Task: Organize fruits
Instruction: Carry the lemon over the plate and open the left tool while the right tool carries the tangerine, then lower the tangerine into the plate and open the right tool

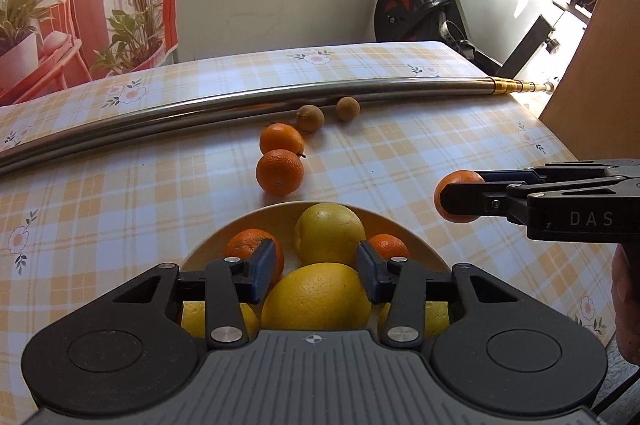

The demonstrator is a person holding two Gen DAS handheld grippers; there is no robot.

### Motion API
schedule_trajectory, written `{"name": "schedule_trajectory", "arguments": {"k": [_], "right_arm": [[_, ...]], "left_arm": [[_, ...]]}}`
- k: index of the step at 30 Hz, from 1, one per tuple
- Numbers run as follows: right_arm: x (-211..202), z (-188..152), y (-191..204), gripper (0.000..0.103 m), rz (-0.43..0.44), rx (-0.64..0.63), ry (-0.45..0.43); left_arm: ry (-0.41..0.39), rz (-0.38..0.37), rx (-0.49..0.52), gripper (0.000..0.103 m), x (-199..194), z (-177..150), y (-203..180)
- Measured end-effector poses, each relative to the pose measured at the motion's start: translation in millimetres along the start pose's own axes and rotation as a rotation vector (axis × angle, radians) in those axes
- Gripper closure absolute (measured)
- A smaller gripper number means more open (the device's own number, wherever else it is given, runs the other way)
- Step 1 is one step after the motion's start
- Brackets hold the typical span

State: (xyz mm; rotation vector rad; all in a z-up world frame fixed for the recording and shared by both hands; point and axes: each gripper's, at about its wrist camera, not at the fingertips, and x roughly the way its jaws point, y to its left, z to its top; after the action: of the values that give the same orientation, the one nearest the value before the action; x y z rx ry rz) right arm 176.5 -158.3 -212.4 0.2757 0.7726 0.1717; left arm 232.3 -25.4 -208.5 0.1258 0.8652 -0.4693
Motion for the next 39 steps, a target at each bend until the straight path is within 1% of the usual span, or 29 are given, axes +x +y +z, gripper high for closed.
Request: {"name": "schedule_trajectory", "arguments": {"k": [3, 7, 11, 16, 21, 26, 32, 35, 39], "right_arm": [[-2, 0, 0, 0.068, 0.000, 0.002, -0.003], [-5, -1, 0, 0.068, 0.003, -0.003, -0.004], [-7, -4, 3, 0.068, 0.010, -0.010, 0.004], [-11, -6, 11, 0.068, 0.028, -0.027, 0.011], [-15, -9, 26, 0.068, 0.058, -0.064, 0.025], [-17, -12, 47, 0.068, 0.083, -0.112, 0.044], [-15, -13, 74, 0.068, 0.114, -0.173, 0.067], [-11, -15, 87, 0.068, 0.127, -0.201, 0.090], [-6, -20, 106, 0.068, 0.158, -0.246, 0.128]], "left_arm": [[-0.007, -0.008, -0.017, 0.056, 1, 2, 1], [-0.004, 0.001, -0.011, 0.056, 0, 0, 1], [-0.009, -0.007, -0.067, 0.056, -7, 0, 8], [-0.045, -0.007, -0.118, 0.056, -26, -2, 18], [-0.078, 0.006, -0.177, 0.056, -50, -9, 35], [-0.095, 0.061, -0.210, 0.055, -71, -19, 50], [-0.117, 0.104, -0.247, 0.054, -90, -30, 70], [-0.127, 0.110, -0.250, 0.053, -96, -36, 74], [-0.133, 0.098, -0.262, 0.053, -100, -47, 78]]}}
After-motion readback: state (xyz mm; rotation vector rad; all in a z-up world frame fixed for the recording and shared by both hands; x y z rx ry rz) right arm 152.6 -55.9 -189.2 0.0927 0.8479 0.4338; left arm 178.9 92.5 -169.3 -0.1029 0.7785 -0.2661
